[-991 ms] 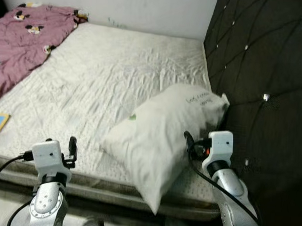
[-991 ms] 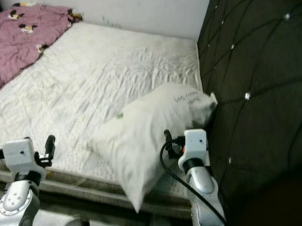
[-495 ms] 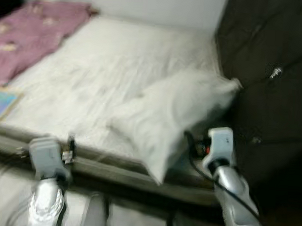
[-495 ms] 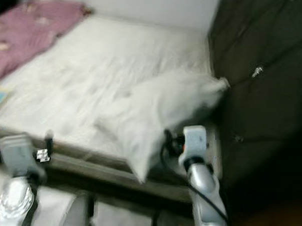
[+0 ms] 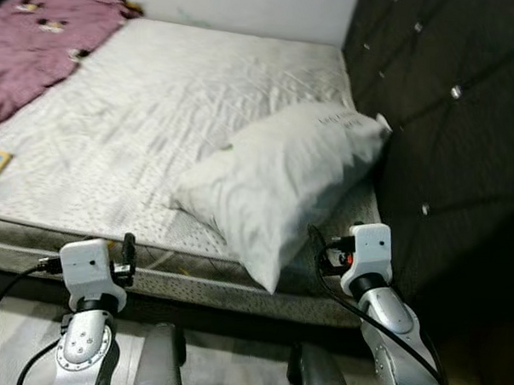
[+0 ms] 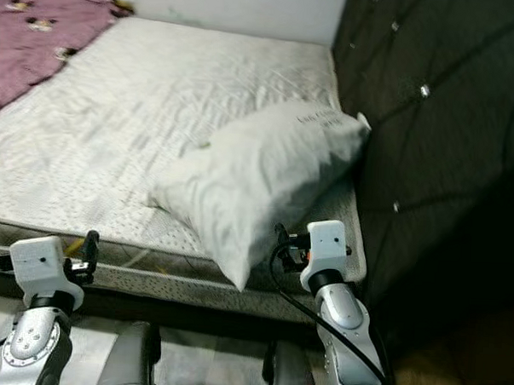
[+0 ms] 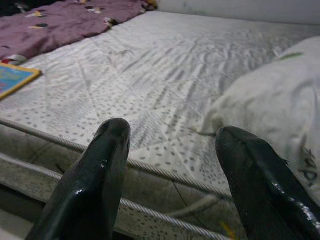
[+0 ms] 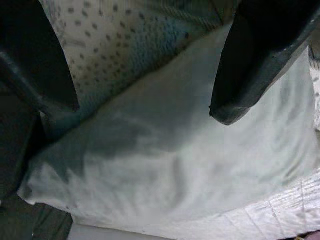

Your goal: Clean up the room

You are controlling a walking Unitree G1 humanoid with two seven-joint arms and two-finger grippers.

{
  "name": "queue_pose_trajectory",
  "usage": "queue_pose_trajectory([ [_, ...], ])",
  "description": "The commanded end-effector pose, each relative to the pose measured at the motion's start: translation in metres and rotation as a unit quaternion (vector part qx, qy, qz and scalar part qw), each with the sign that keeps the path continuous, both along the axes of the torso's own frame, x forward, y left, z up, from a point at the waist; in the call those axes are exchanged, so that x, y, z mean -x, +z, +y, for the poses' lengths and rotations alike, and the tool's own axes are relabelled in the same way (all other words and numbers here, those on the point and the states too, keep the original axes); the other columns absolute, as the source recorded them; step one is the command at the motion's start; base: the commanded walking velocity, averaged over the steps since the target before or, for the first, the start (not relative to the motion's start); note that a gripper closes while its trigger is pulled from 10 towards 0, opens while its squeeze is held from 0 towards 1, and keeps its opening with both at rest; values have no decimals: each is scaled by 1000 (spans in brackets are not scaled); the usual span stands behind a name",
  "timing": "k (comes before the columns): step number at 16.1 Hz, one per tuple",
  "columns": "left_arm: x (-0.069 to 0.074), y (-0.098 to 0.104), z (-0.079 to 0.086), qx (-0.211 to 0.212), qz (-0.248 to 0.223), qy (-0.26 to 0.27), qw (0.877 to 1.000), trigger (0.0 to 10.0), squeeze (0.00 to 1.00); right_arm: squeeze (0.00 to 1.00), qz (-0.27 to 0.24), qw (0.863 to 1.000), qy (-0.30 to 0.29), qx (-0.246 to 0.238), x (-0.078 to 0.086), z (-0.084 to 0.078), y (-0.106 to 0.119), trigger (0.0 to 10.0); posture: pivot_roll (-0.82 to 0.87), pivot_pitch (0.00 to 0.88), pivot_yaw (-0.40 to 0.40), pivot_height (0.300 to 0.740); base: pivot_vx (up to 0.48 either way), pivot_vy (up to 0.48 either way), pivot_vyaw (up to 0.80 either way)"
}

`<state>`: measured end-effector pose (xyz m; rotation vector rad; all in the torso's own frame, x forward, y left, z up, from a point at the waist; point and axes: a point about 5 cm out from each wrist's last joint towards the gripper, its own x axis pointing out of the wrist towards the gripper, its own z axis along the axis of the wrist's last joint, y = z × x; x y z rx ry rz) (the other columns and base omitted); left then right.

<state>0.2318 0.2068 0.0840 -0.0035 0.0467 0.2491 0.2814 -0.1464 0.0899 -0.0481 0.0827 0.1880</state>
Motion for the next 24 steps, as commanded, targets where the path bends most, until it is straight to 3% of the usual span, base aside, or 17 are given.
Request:
queue_pose_trajectory([
  [1, 1, 0, 1, -3, 1, 0, 1000, 10000, 0, 0, 2, 1000, 0, 1, 0, -1, -1, 10000, -17, 71, -37, 529, 0, 0, 0],
  [13, -2, 3, -2, -1, -6, -13, 1000, 10000, 0, 0, 7, 1000, 9, 0, -2, 1, -2, 10000, -17, 82, -40, 529, 0, 0, 0],
  [18, -2, 3, -3, 1, -5, -14, 1000, 10000, 0, 0, 6, 1000, 14, -2, -2, 1, -1, 10000, -16, 83, -43, 484, 0, 0, 0],
  [24, -3, 5, -4, 1, -12, -21, 1000, 10000, 0, 0, 11, 1000, 19, -8, -3, 2, -2, 10000, -16, 89, -43, 484, 90, 0, 0],
])
